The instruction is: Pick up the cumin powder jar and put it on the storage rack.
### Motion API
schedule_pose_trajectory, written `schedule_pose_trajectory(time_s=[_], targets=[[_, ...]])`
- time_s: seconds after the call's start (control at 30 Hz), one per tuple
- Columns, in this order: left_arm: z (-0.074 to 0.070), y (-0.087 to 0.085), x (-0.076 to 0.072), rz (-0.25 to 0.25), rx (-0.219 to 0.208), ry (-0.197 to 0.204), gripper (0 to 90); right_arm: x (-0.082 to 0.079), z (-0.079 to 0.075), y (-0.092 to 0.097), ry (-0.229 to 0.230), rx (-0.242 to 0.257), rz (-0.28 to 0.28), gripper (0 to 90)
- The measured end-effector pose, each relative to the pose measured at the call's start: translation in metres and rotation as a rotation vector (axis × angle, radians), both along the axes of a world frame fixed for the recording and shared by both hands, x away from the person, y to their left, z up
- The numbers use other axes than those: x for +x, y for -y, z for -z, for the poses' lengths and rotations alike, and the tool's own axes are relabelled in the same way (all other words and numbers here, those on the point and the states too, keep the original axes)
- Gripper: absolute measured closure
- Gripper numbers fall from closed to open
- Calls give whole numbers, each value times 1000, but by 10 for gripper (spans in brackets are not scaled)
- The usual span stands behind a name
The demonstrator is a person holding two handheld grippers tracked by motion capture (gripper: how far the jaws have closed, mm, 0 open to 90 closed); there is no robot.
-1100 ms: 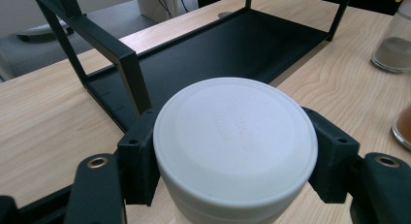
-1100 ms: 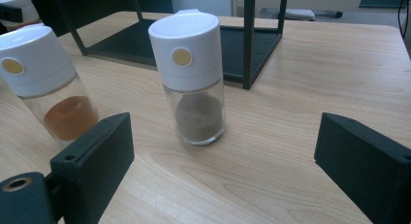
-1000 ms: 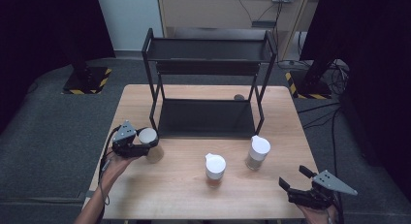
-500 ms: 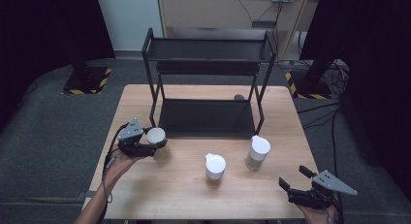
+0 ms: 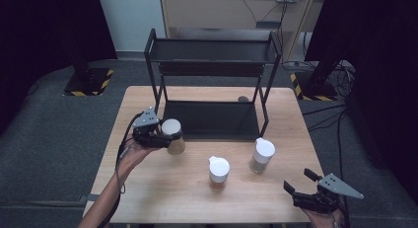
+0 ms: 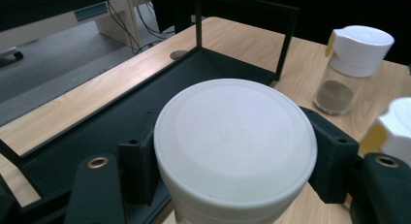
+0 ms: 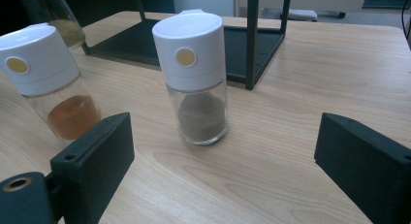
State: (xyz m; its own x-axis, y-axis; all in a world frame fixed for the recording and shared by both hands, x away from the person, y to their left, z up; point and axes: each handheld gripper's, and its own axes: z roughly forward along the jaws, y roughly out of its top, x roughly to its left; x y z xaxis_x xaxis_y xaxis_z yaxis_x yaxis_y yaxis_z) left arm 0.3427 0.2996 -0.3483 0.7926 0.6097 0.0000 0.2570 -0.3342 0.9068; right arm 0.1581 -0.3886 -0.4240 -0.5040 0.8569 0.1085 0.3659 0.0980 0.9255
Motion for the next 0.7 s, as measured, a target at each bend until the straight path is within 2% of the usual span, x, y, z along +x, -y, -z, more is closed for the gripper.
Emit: schedule_pose_trajectory(time_s=[0.43, 0.7], targets=[[-16, 18, 21, -66, -12, -9, 327, 1, 1, 1, -4, 4, 0, 73], [-22, 33, 32, -140, -16, -35, 327, 1, 1, 1, -5, 6, 1, 73]])
